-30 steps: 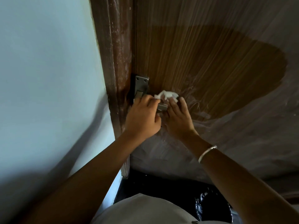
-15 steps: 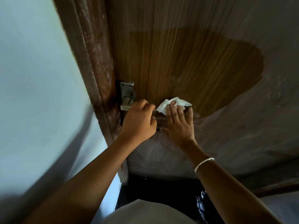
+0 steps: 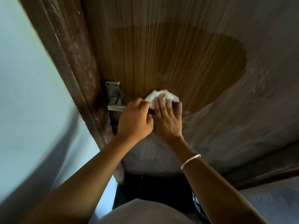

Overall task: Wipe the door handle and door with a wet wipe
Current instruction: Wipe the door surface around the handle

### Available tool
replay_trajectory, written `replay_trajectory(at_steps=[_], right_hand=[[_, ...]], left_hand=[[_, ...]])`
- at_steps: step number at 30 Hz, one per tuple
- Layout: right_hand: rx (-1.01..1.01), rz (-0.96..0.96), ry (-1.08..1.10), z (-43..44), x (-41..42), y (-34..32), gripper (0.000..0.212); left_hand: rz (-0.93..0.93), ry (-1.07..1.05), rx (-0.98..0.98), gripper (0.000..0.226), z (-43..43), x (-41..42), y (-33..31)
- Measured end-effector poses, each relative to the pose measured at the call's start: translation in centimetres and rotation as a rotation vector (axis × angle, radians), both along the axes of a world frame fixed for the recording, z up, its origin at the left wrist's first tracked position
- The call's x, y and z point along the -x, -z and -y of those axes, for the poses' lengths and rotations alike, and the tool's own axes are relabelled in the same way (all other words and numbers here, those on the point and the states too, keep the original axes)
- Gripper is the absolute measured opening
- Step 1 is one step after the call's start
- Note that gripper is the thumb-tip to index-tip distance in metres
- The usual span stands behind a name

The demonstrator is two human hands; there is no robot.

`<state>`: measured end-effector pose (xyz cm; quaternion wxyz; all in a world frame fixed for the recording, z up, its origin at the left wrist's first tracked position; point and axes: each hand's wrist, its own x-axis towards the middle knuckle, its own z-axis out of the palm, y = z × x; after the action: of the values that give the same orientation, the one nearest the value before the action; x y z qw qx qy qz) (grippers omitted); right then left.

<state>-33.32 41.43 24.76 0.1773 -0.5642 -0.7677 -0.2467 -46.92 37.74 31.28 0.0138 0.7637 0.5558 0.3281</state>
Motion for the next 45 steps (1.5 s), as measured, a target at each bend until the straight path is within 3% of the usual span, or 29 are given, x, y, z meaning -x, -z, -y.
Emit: replay_trajectory(at_steps=[4,8,10,14,19,24,27,32,36,38,42,45], right_hand=[[-0.228,-0.153,0.051,-3.2,0.0,-5.4,0.078],[-0.155,0.133,-0.126,-0.5,-2.7,-2.9,0.074],[-0.099,0.164,-0.086,0.7,-4.8,-1.2,0.073],[-0.083,-0.116,0.168,0.0,-5.1,-1.8,0.082],[0.0,-0.084,0.122,0.9,-4.9,-0.5,0.081],[0.138,-0.333,0.364,2.2,-7.6,1.6,0.09],[0.135,-0.429,0.37,1.6,-7.0,1.8,0.092],[0.419,-0.38,0.217,4.4,-3.4,5.0,0.098],[0.138,-0.469,0.277,1.5,-4.5,2.5,0.097],[0.089,-0.507,0.317,0.9,-5.9,2.4,0.095],[0.38,-0.542,0.351,3.0,-4.9,5.9,0.101],[0.453,-0.388,0.207,3.4,-3.2,7.0,0.097]], left_hand=[[0.01,-0.045,-0.039,0.036,0.1,0.7,-0.1],[0.016,-0.102,-0.11,0.033,0.2,1.3,-0.5],[0.023,-0.101,-0.123,0.031,0.3,1.5,-0.5],[0.021,-0.085,-0.115,0.028,0.9,1.3,-0.1],[-0.013,0.022,-0.132,0.026,0.9,-0.5,0.3],[0.043,0.055,-0.185,0.023,1.2,-1.3,0.7],[0.04,0.073,-0.18,0.022,1.3,-2.0,0.6],[0.036,0.092,-0.161,0.024,1.6,-2.4,0.7],[0.028,0.056,-0.162,0.026,1.5,-1.4,0.4],[0.032,0.025,-0.156,0.025,1.5,-0.9,0.4],[-0.011,-0.025,-0.15,0.026,1.6,-0.3,0.8],[-0.061,-0.087,-0.137,0.027,1.6,0.6,1.1]])
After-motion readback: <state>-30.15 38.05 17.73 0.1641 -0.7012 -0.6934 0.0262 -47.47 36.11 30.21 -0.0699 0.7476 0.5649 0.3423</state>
